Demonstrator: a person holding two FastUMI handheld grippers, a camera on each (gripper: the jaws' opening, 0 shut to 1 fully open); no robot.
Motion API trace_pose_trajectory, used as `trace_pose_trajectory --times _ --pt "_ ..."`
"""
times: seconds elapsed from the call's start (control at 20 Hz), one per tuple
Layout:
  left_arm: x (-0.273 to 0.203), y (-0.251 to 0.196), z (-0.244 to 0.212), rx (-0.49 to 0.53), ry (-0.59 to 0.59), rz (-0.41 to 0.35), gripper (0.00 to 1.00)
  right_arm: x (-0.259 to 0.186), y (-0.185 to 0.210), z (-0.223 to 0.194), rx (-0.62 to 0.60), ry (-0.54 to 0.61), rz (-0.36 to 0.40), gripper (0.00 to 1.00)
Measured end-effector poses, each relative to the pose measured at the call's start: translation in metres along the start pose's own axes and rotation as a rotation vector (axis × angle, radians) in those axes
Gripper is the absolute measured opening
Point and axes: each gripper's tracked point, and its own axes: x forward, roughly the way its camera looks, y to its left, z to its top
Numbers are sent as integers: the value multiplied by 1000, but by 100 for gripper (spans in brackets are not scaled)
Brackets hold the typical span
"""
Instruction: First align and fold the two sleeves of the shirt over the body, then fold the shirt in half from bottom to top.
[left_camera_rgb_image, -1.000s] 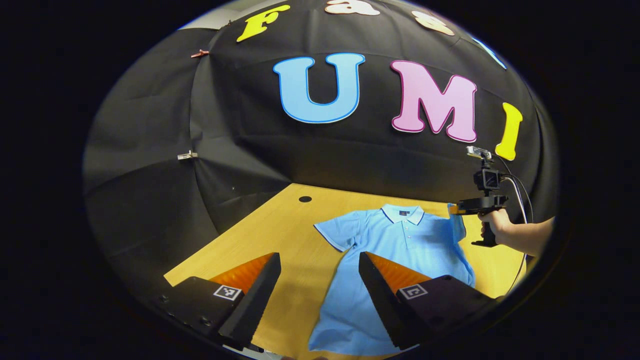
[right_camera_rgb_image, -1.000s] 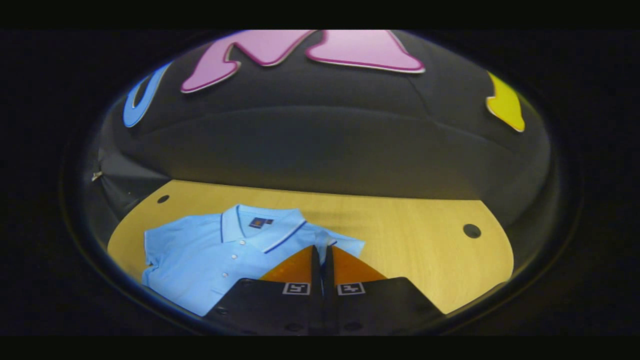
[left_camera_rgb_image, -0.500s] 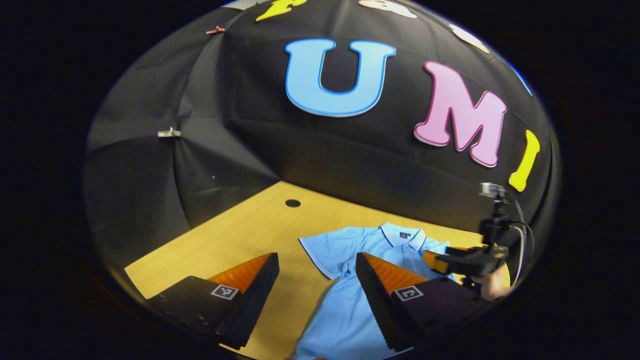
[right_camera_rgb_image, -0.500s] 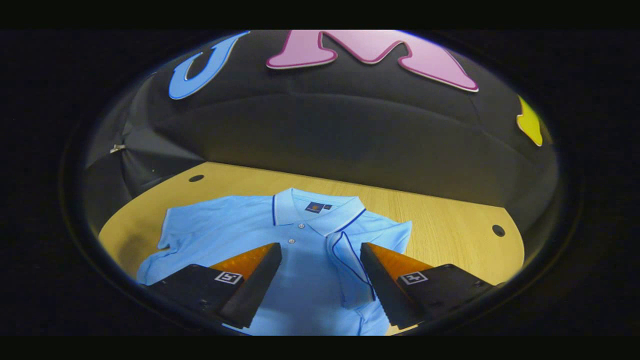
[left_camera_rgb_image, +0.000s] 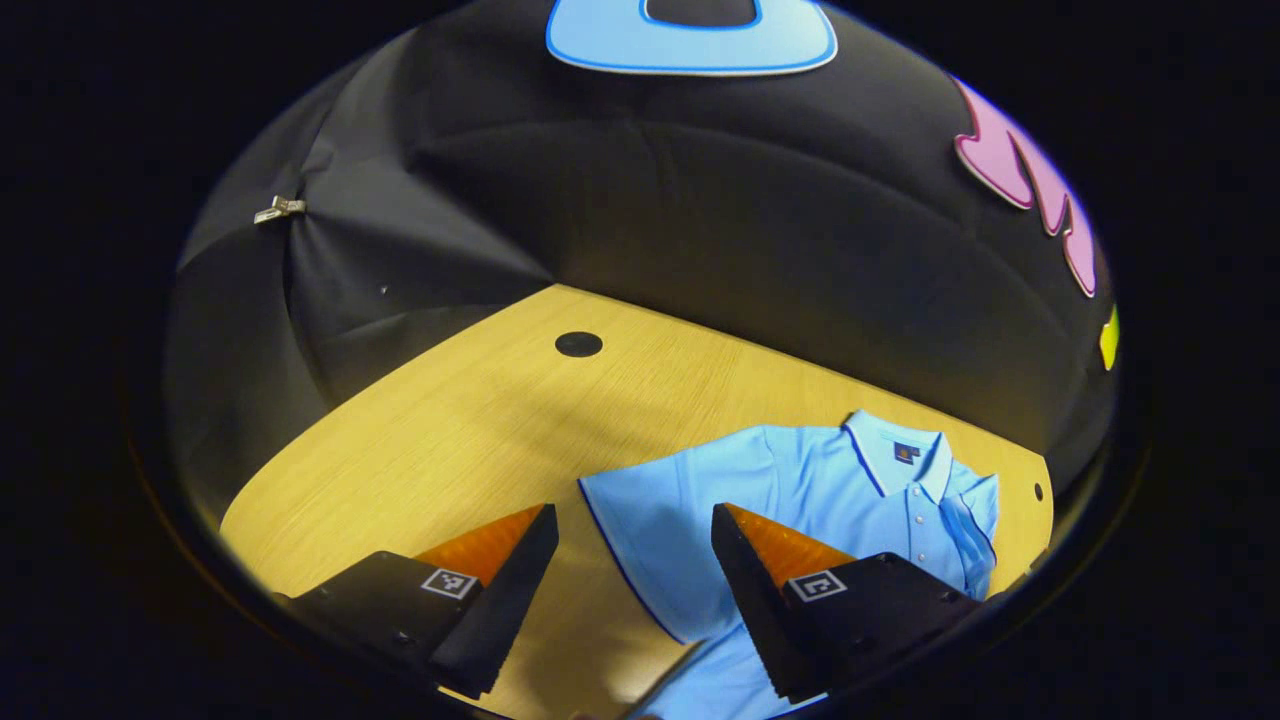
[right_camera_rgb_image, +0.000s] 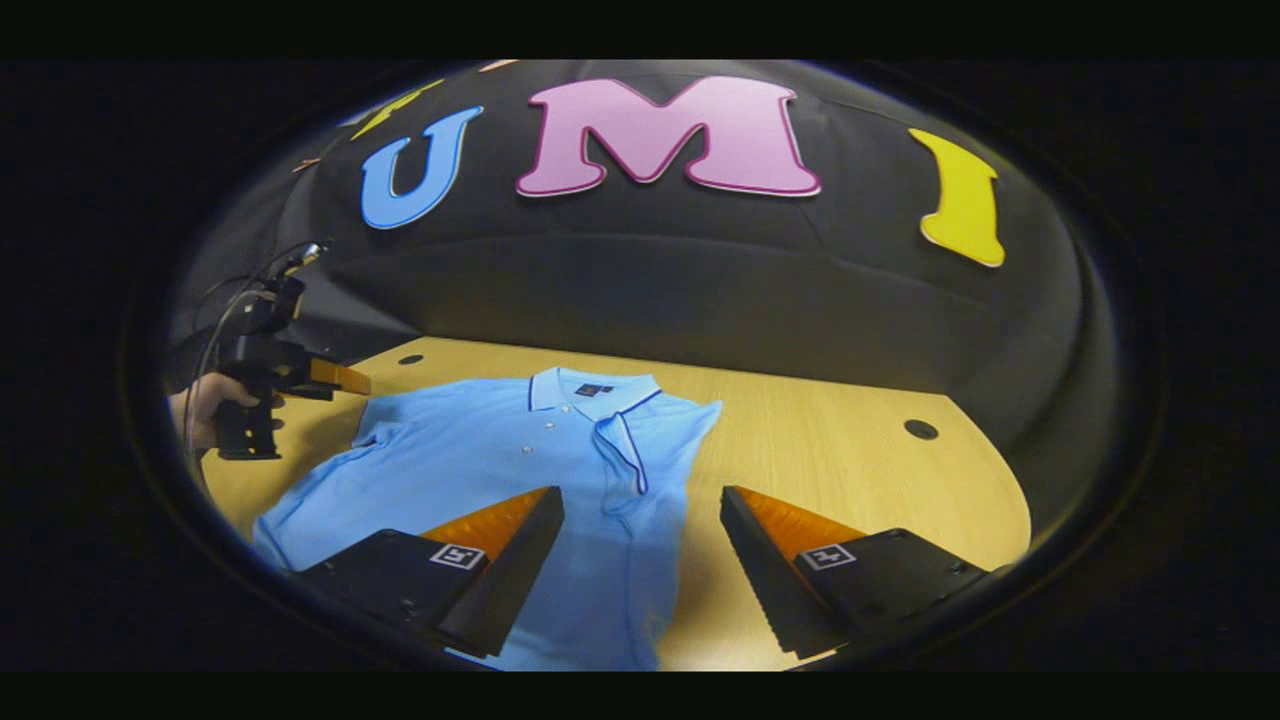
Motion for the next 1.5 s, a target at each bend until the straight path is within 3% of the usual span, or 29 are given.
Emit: trace_pose_trajectory --times 0.3,0.4,0.45,0.5,0.6,0.7,0.85,0.9,0.95,1.0,1.3,1.5 --pt "48 1 -3 144 58 51 97 -28 -45 7 60 -40 -98 98" --pt "56 -5 -18 149 116 50 97 -31 -47 -3 85 -4 -76 96" --pt "60 -6 -11 147 85 46 93 -33 -49 -9 95 24 -73 98" --pt "63 -6 -12 150 91 43 100 -33 -52 -11 113 37 -68 98" --pt "65 -8 -9 141 82 35 95 -33 -55 -13 147 48 -65 96" --pt "66 -12 -9 161 82 1 87 -32 -62 -14 158 49 -82 98" --pt "70 -23 -10 193 78 -41 44 -31 -63 -15 163 49 -92 97" --pt "68 -28 -8 201 76 -63 41 -30 -62 -15 165 50 -91 97" --pt "69 -30 -8 213 72 -66 17 -28 -60 -16 164 52 -89 97" --pt "71 -30 -8 225 66 -65 9 -28 -59 -17 158 54 -89 98" --pt "56 -51 9 199 3 -83 6 -32 -61 -21 155 63 -95 98" --pt "22 -112 32 259 -76 -182 6 -38 -69 -23 148 60 -116 99"
